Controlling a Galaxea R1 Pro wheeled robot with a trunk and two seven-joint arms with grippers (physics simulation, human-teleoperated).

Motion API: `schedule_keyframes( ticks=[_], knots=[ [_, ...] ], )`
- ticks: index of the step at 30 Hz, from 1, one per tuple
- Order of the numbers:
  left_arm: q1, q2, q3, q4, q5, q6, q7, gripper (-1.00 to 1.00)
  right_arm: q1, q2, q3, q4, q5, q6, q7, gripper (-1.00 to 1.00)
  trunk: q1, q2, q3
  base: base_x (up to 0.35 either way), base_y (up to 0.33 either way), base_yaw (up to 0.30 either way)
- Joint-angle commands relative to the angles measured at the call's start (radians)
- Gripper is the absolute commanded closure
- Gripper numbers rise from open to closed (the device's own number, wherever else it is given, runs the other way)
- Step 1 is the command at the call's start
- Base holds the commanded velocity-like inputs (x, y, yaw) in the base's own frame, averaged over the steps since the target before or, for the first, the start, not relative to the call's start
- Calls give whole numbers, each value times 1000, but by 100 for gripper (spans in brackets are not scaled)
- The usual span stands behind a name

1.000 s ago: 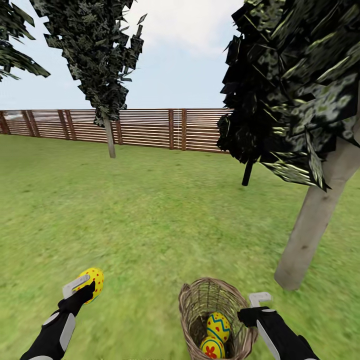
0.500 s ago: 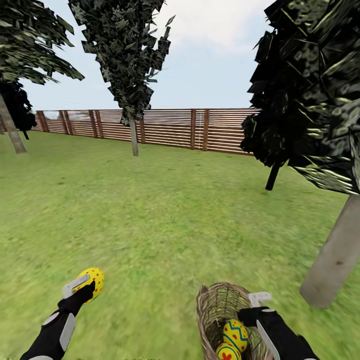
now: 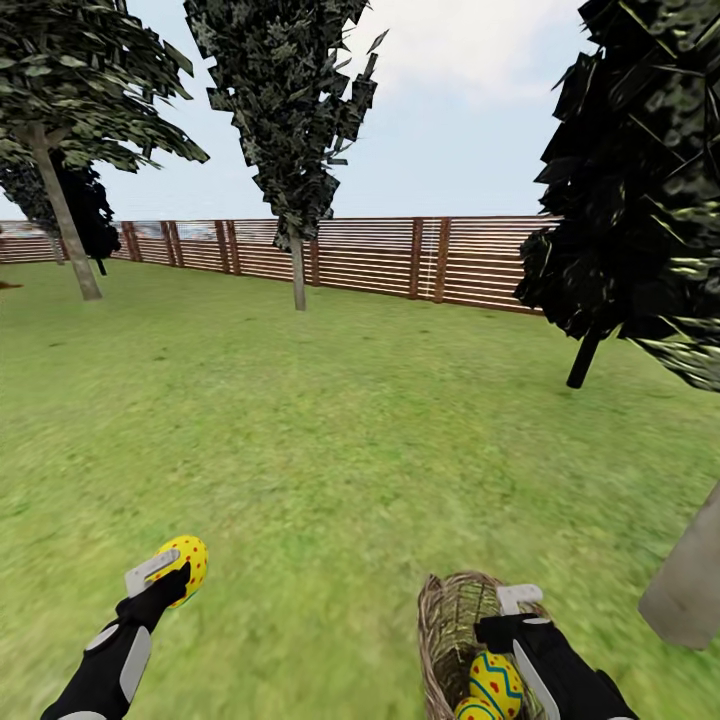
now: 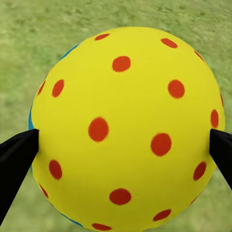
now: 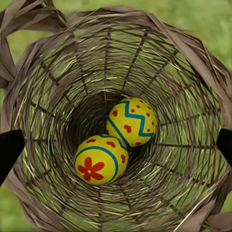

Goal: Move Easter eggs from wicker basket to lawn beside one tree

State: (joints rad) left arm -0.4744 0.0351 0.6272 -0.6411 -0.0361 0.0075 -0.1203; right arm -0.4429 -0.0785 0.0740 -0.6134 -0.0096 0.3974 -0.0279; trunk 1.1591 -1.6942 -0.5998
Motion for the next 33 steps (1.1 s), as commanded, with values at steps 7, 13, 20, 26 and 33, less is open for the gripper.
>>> schedule_keyframes(
  ticks=[7,13,20,26,33],
  knots=[
    [-1,-2,6,1,-5,0,-9,100,0,-1,6,-2,-1,6,-3,-100,27,-50,-23,0,0,0],
    [-1,-2,6,1,-5,0,-9,100,0,-1,6,-2,-1,6,-3,-100,50,-92,-42,0,0,0],
    [-1,-1,6,1,-5,0,-9,100,0,-1,6,-2,-2,6,-3,-100,77,-141,-64,0,0,0],
    [-1,-3,6,1,-5,0,-9,100,0,-1,6,-2,-3,6,-3,-100,100,-183,-83,0,0,0],
    [-1,-3,6,1,-5,0,-9,100,0,5,6,-2,-2,6,-3,-100,127,-232,-104,0,0,0]
  ],
)
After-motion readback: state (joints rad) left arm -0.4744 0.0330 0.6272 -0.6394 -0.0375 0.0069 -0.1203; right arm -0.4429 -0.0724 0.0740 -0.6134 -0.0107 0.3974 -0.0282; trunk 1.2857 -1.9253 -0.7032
